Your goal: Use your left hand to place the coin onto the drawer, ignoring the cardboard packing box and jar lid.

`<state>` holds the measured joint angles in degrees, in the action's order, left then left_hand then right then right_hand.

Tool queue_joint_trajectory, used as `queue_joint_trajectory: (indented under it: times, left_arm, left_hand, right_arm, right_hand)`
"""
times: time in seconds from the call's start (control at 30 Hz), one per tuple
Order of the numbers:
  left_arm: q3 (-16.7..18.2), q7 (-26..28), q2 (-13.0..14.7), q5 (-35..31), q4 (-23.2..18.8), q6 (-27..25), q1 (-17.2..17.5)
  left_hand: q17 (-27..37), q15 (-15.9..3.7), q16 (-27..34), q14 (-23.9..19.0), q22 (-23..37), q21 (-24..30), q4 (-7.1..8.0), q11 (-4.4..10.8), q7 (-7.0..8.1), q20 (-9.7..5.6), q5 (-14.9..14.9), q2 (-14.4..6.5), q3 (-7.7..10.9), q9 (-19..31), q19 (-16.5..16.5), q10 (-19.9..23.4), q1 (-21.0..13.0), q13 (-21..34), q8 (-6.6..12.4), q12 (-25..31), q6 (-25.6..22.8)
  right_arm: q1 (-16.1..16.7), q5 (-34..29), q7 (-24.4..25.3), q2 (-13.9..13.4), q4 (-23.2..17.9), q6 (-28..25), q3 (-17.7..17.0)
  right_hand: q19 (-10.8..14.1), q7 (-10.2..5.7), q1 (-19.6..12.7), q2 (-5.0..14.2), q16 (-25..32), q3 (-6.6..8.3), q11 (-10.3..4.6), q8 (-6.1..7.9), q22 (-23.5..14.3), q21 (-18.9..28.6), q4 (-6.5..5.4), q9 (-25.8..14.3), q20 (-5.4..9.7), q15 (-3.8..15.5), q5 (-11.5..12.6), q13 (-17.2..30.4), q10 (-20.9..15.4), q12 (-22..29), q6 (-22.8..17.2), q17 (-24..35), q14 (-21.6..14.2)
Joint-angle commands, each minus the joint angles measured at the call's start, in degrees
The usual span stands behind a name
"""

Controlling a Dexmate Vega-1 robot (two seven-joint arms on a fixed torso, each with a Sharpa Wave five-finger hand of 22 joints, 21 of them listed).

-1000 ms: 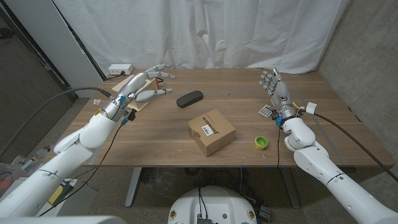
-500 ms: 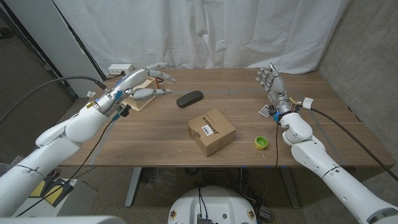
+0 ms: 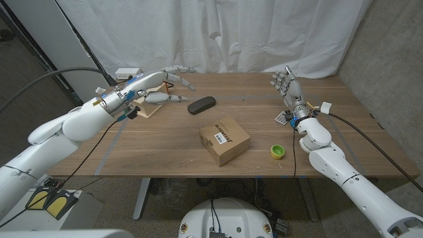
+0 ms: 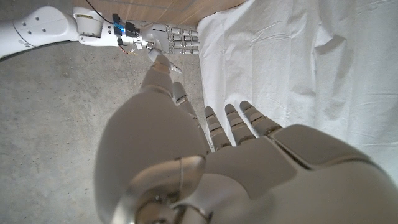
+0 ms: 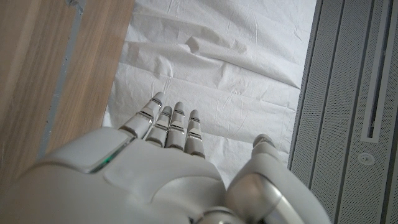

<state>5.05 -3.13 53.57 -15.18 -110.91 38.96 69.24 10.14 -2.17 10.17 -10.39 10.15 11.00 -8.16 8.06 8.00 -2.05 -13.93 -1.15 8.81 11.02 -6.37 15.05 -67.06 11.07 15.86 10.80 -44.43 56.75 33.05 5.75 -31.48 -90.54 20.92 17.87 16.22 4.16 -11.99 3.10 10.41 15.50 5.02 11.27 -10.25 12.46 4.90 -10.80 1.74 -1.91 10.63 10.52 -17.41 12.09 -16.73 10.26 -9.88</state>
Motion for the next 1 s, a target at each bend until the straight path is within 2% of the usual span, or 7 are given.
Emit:
queue_joint_trajectory:
  times: [0.03, 0.17, 0.47, 0.73, 1.0]
  left_arm:
    - [-1.97, -5.14, 1.62, -2.96, -4.24, -3.51, -2.33]
    - [-3.29, -5.09, 1.61, -7.19, -6.32, -5.4, -3.18]
    - [-4.29, -7.16, 3.04, -9.84, -11.03, -9.26, -3.82]
    - [-6.1, -6.07, 2.68, -13.6, -12.13, -11.82, -2.94]
    - [-10.93, -7.95, 3.69, -16.29, -13.48, -14.94, -5.75]
  left_hand:
    - [0.17, -4.85, -0.04, 0.96, 0.04, -0.03, 0.49, -0.22, -0.12, -1.51, 0.3, -0.07, 0.24, 0.14, 0.58, -0.91, -0.43, 0.11, -0.46, -0.14, 0.85]
    - [0.16, -4.49, -0.04, 1.31, 0.04, -0.06, 0.58, -0.31, -0.28, -1.43, 0.37, -0.15, 0.21, 0.16, 0.84, -1.39, -0.44, 0.1, -0.71, -0.16, 1.13]
    - [0.16, -4.35, 0.05, 1.65, 0.05, -0.02, 0.74, -0.56, -0.33, -1.4, 0.49, -0.3, 0.15, 0.2, 1.11, -2.04, -0.47, 0.08, -0.75, -0.12, 0.58]
    - [0.14, -4.27, 0.13, 1.82, 0.05, -0.06, 0.88, -0.57, -0.53, -1.39, 0.6, -0.36, 0.04, 0.22, 1.53, -2.12, -0.41, 0.06, -0.88, 0.08, 0.32]
    - [0.12, -4.0, 0.1, 2.19, 0.05, -0.06, 0.94, -0.59, -0.67, -1.23, 0.67, -0.38, -0.04, 0.23, 1.84, -2.63, -0.45, 0.03, -1.0, 0.05, 0.07]
  right_arm:
    - [-0.1, 0.2, -0.79, -0.95, -0.06, -0.35, -0.07]
    - [-0.27, 0.33, -0.92, -1.37, -0.3, -0.84, -0.22]
    - [-0.29, 0.58, -1.23, -2.18, -0.97, -1.46, -0.53]
    - [2.36, -0.39, 1.18, -5.82, -6.37, -4.77, -2.37]
    - [5.25, 1.28, 1.35, -8.02, -9.48, -4.91, -5.4]
  right_hand:
    - [0.38, -0.09, -0.06, 0.22, 0.24, 0.25, -0.02, 0.15, -0.33, -0.12, 0.25, -0.14, 0.03, -0.17, 0.43, 0.29, -0.43, 0.39, -0.41, 0.22, -0.38]
    - [0.38, -0.08, -0.03, 0.21, 0.24, 0.23, -0.01, 0.14, -0.33, -0.14, 0.26, -0.14, 0.0, -0.16, 0.42, 0.3, -0.42, 0.39, -0.42, 0.22, -0.38]
    - [0.38, -0.1, 0.01, 0.21, 0.25, 0.19, 0.0, 0.12, -0.34, -0.19, 0.27, -0.15, 0.02, -0.13, 0.41, 0.3, -0.38, 0.37, -0.4, 0.23, -0.41]
    - [0.39, -0.08, 0.06, 0.19, 0.24, 0.15, -0.02, 0.1, -0.34, -0.23, 0.27, -0.15, -0.02, -0.08, 0.4, 0.3, -0.29, 0.34, -0.4, 0.24, -0.38]
    - [0.41, -0.11, 0.16, 0.15, 0.23, 0.08, 0.05, 0.1, -0.34, -0.26, 0.25, -0.15, -0.02, -0.13, 0.39, 0.31, -0.39, 0.38, -0.44, 0.25, -0.34]
